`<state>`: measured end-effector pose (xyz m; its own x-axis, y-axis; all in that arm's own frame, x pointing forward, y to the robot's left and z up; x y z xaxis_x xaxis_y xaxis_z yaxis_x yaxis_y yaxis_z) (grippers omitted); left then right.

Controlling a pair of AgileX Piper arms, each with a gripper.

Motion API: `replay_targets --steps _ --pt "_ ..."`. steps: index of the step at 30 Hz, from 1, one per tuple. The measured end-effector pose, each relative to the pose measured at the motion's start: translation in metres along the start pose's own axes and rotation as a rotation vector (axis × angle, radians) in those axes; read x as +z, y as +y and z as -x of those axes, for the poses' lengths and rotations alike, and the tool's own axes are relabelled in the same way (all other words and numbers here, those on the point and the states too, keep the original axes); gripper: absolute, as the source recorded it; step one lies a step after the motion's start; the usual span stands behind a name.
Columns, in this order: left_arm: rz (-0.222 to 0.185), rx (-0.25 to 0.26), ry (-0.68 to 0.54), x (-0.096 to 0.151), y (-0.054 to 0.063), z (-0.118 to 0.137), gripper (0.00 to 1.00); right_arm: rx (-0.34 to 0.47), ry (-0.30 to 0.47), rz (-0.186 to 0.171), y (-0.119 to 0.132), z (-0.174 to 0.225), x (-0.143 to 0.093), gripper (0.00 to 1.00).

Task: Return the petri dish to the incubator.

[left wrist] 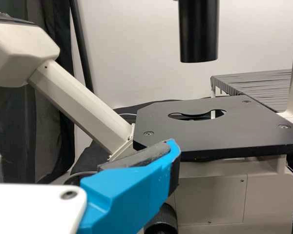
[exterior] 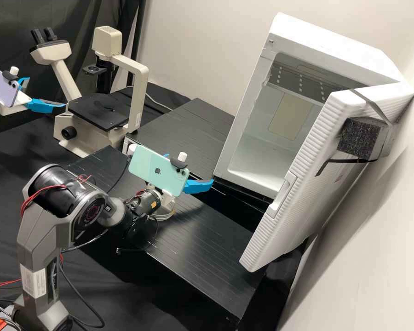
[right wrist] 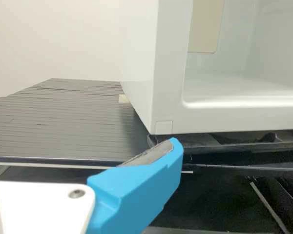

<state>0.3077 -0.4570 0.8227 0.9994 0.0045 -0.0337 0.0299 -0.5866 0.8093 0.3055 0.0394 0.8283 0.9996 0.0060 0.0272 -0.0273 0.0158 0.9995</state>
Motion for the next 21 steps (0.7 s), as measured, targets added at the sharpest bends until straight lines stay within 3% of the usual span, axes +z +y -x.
replay_targets --steps 13,17,21 --pt "0.0 0.0 0.0 0.0 0.0 0.0 1.0 0.01 -0.002 0.001 0.0 0.016 0.004 1.0" --pt "0.0 0.0 0.0 0.0 0.0 0.0 1.0 0.077 0.021 0.002 0.01 0.044 0.005 1.0" --pt "0.0 0.0 0.0 0.0 0.0 0.0 1.0 0.165 0.074 -0.028 0.019 0.08 0.005 1.0"
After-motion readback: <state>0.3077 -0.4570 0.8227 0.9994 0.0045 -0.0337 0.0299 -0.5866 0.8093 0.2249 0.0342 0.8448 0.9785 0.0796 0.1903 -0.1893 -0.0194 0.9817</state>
